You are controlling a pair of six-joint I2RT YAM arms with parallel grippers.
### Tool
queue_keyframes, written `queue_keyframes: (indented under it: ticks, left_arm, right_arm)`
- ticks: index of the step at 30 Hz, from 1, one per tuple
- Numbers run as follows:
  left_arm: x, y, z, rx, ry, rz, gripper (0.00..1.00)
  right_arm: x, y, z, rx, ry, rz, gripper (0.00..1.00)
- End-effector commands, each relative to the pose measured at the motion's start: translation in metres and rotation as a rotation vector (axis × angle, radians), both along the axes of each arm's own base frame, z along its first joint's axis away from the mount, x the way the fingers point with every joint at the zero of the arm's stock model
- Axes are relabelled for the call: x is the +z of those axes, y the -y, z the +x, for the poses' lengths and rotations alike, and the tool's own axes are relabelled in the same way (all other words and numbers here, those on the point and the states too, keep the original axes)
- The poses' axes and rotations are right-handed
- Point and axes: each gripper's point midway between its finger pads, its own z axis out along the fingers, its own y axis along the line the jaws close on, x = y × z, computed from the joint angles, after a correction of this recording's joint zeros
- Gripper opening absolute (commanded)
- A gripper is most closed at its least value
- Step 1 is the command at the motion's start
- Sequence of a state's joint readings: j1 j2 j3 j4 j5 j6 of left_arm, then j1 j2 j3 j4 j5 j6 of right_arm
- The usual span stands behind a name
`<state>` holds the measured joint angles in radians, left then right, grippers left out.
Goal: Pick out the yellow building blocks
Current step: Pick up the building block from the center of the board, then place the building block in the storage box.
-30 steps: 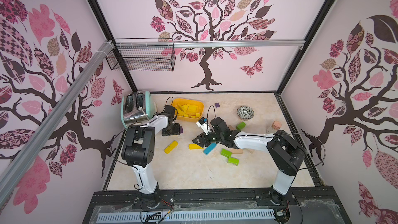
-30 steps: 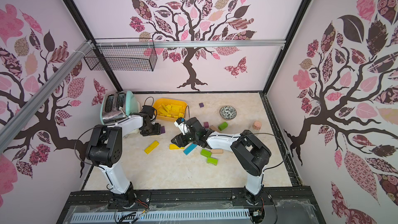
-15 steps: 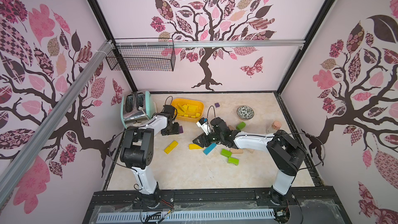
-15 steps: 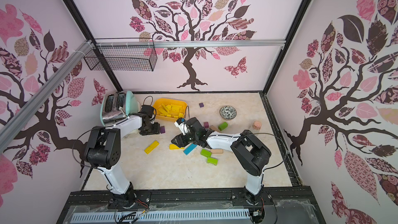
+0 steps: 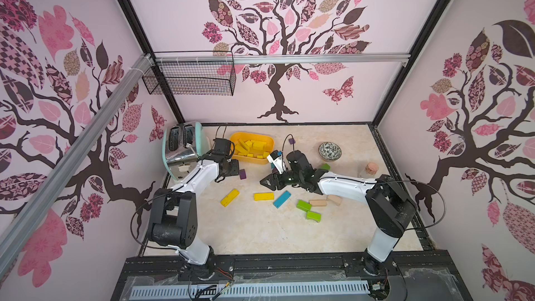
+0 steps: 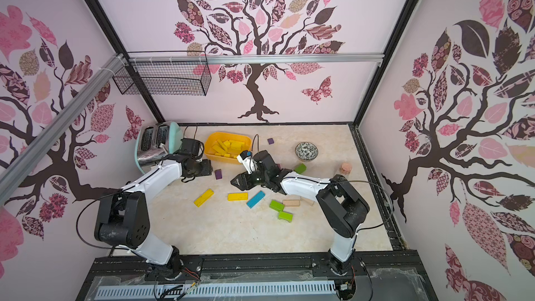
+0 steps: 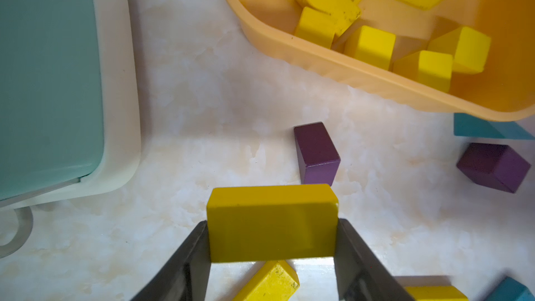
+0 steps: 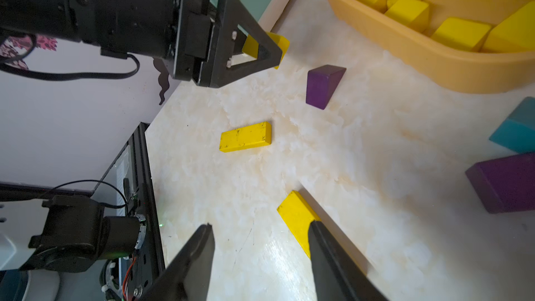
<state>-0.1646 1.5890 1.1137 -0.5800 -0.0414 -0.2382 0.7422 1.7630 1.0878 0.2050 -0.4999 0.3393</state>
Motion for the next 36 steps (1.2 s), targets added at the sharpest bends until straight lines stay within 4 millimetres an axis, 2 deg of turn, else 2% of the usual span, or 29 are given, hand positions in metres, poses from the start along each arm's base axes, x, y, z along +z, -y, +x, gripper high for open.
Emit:
queue_keyframes:
  ticks: [1, 7, 17, 25, 33, 36]
  left_arm:
    - [0.037, 0.004, 0.015, 0.002, 0.104, -0.019, 0.54]
    - [0.066, 0.010, 0.034, 0.001, 0.198, -0.048, 0.54]
    - [0.086, 0.020, 0.067, -0.007, 0.267, -0.077, 0.53]
    - [0.081, 0.030, 0.102, -0.009, 0.277, -0.087, 0.53]
    - [0.074, 0.035, 0.125, -0.012, 0.279, -0.095, 0.53]
    - [0.068, 0.044, 0.131, -0.032, 0.253, -0.145, 0.55]
  right_arm:
    - [0.025, -0.002, 0.004, 0.001, 0.009, 0.045, 0.57]
    - [0.029, 0.001, 0.007, -0.010, 0.029, 0.029, 0.57]
    - [0.036, 0.007, 0.019, -0.051, 0.074, 0.016, 0.57]
    - [0.041, 0.010, 0.034, -0.079, 0.079, 0.023, 0.57]
    - [0.042, 0.018, 0.039, -0.103, 0.105, 0.006, 0.56]
    - [0.041, 0.019, 0.042, -0.107, 0.103, 0.005, 0.56]
